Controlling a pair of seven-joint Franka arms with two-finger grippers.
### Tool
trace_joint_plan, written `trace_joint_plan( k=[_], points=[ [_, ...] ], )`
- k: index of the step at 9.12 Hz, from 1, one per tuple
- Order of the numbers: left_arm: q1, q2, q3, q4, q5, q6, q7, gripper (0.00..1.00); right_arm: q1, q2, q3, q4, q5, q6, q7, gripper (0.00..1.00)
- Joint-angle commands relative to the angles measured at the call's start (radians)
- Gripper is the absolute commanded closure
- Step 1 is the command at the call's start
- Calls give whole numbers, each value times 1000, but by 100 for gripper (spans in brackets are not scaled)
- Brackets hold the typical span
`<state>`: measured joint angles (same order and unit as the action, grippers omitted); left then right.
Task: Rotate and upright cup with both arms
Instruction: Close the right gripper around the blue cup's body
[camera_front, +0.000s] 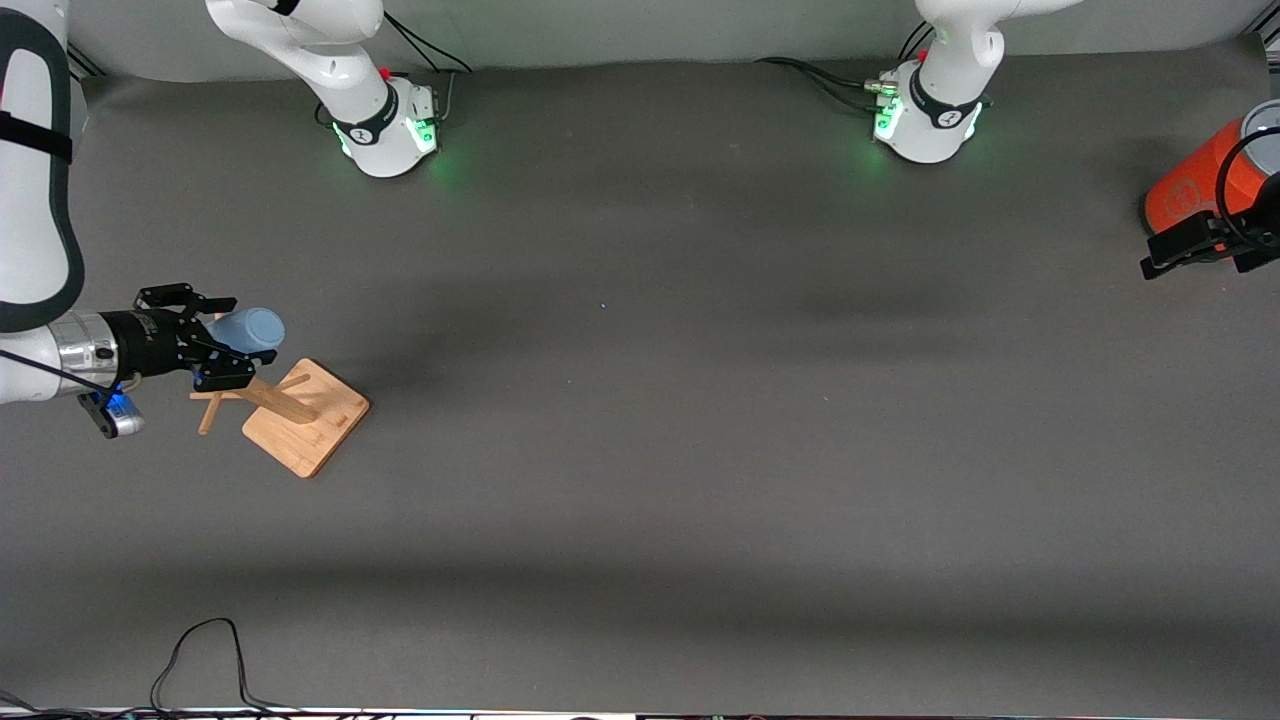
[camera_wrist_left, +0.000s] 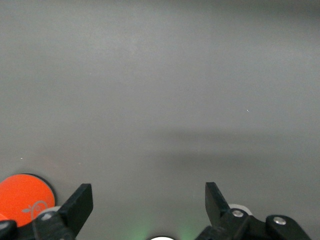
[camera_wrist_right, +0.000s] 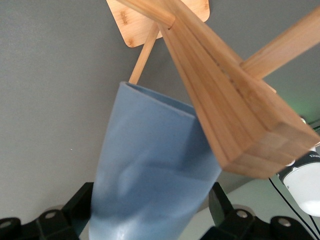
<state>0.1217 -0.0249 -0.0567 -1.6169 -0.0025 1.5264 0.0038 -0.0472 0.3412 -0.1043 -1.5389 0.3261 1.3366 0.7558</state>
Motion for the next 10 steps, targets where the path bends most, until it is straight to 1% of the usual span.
trace_joint_plan(
  k=[1, 2, 3, 4, 5, 6, 7, 10],
  points=[
    [-2, -13, 3, -8, -1, 4, 18, 0, 10, -22, -2, -24, -4, 19, 0, 12],
    [-2, -12, 3, -8, -1, 6, 18, 0, 9, -18, -2, -24, -2, 19, 0, 19],
    [-1, -13, 3, -8, -1, 17, 18, 0, 10, -16, -2, -23, -2, 19, -6, 33],
    [-2, -13, 3, -8, -1, 18, 18, 0, 9, -15, 0, -21, -1, 19, -13, 45],
    [-2, -13, 3, -6, -1, 18, 18, 0, 9, -14, 0, -20, 1, 19, -15, 52],
    [-4, -15, 3, -3, -1, 17, 18, 0, 9, -16, 0, -18, 2, 19, -15, 57],
    [-7, -17, -2, 0, 1, 6, 15, 0, 10, -18, 0, -17, 5, 18, -13, 59],
    [-7, -21, -2, 8, 9, -6, 16, 0, 10, -25, 5, -9, 7, 12, -12, 62]
  ],
)
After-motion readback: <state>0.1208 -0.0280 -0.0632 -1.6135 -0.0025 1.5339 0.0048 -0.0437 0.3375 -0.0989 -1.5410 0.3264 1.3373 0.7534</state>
